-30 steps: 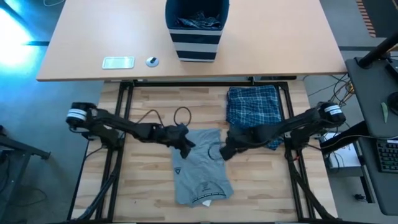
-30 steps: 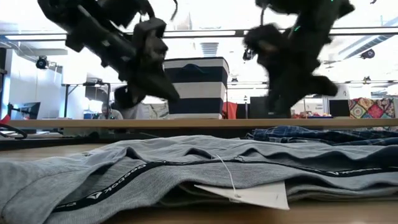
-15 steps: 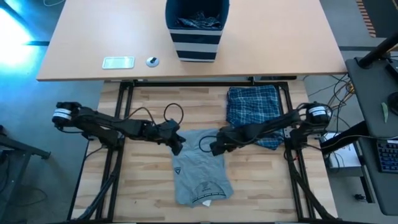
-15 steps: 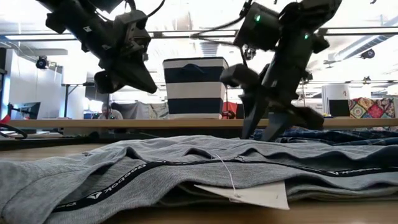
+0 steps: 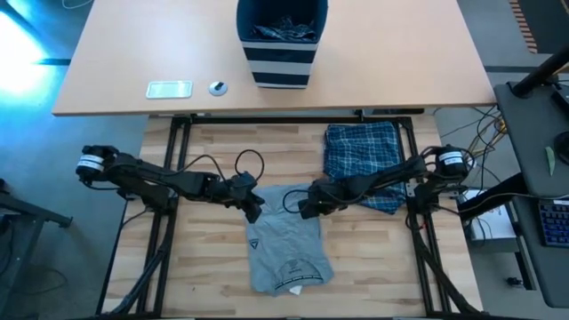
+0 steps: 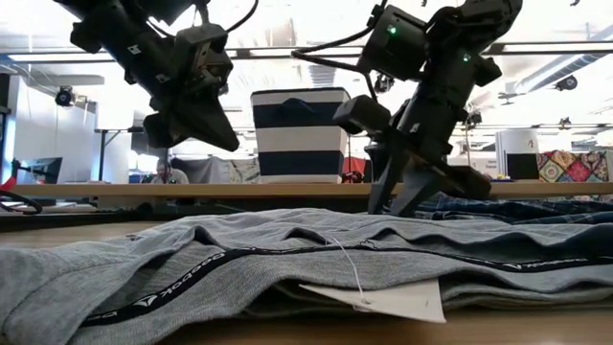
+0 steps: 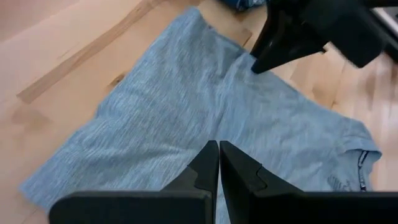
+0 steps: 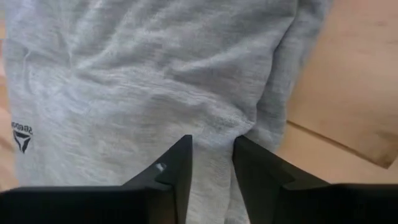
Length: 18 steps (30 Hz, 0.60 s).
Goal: Fold Laundry from Bin
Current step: Fold the gray shirt
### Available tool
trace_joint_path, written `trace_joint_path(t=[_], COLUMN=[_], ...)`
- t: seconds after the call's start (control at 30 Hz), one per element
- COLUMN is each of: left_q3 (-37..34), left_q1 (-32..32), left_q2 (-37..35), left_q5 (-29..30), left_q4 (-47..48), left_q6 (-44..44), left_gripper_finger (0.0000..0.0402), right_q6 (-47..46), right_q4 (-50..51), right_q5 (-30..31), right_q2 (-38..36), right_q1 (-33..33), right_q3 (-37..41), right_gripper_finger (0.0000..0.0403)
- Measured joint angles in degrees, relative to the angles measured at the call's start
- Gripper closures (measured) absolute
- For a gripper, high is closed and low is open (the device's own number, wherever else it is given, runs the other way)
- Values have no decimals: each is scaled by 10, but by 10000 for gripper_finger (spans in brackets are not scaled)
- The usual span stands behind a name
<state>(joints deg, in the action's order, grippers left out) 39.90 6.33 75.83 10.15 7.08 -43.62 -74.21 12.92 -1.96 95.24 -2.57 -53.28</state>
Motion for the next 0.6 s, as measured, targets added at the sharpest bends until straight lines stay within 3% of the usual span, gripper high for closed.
trace_joint_path(t=[0.2,0.33,0.5,0.6], left_q3=[0,0,0,0], left_q1=[0,2,11,12], left_q2=[0,0,0,1], left_q5=[0,0,0,17], left_q4=[1,15,30,29], left_q6=[0,-4,-10,-16], left_gripper_finger=[402,402,401,394], right_q6=[15,24,69,84], right_q4=[-14,49,242,297], right_q5=[4,10,57,68], right_q2=[7,-9,-31,-25], right_q1=[1,1,-9,-2], right_q3=[0,-39,-140,-145], right_gripper_finger=[383,393,394,394])
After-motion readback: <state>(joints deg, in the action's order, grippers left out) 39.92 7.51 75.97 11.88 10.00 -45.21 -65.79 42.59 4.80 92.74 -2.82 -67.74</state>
